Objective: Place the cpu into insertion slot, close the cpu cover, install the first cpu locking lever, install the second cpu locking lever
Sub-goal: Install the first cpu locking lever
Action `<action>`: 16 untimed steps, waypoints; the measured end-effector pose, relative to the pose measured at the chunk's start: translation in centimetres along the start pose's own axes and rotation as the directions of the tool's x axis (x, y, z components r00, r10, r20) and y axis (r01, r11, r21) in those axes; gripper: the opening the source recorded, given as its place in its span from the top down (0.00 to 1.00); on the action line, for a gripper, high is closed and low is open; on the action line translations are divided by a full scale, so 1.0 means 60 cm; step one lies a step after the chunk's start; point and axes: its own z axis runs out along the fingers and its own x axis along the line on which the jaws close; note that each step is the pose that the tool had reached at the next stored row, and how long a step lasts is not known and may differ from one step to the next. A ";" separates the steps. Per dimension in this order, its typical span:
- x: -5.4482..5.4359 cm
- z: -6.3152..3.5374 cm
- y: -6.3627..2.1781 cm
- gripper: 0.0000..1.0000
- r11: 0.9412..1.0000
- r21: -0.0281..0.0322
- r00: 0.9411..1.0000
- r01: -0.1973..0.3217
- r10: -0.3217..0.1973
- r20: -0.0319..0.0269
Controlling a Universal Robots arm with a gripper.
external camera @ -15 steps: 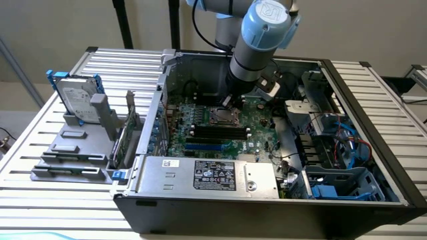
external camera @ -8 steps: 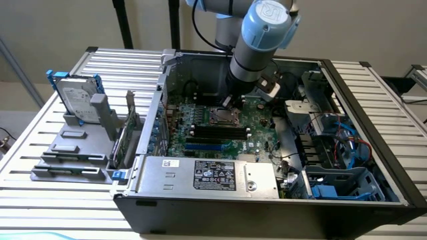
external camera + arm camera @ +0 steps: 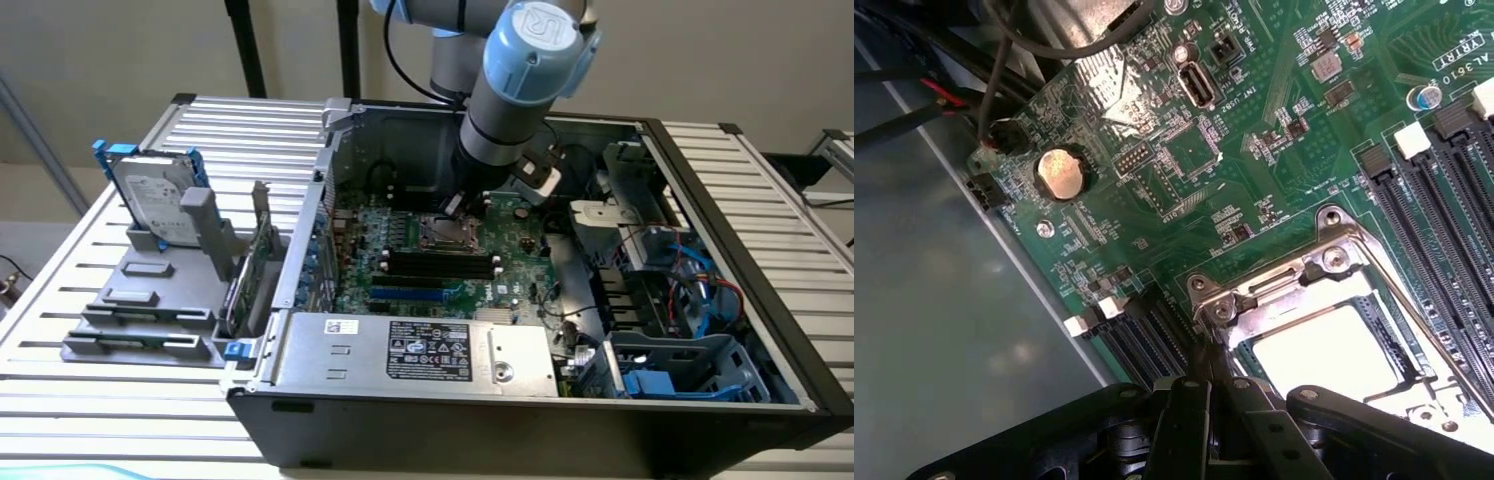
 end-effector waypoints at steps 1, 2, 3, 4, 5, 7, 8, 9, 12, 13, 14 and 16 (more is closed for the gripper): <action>0.000 0.000 0.000 0.89 1.000 0.000 1.000 0.000 0.000 0.000; 0.000 0.000 0.000 0.89 1.000 0.001 1.000 0.000 0.000 -0.001; 0.000 0.000 0.000 0.89 1.000 0.001 1.000 0.000 0.000 -0.001; 0.000 0.000 0.000 0.89 1.000 0.001 1.000 0.000 0.000 -0.002; 0.000 0.000 0.000 0.89 1.000 0.002 1.000 0.000 0.000 -0.003; -0.001 0.000 0.000 0.89 1.000 0.004 1.000 0.000 0.000 -0.005; -0.001 0.000 0.000 0.89 1.000 0.005 1.000 0.001 -0.001 -0.007; -0.001 0.000 0.001 0.89 1.000 0.006 1.000 0.001 -0.001 -0.009; -0.002 0.001 0.001 0.89 1.000 0.011 1.000 0.001 -0.001 -0.016; -0.002 0.001 0.001 0.89 1.000 0.012 1.000 0.001 -0.001 -0.017; -0.002 0.001 0.001 0.89 1.000 0.012 1.000 0.001 -0.001 -0.018; -0.002 0.001 0.001 0.89 1.000 0.013 1.000 0.002 -0.001 -0.020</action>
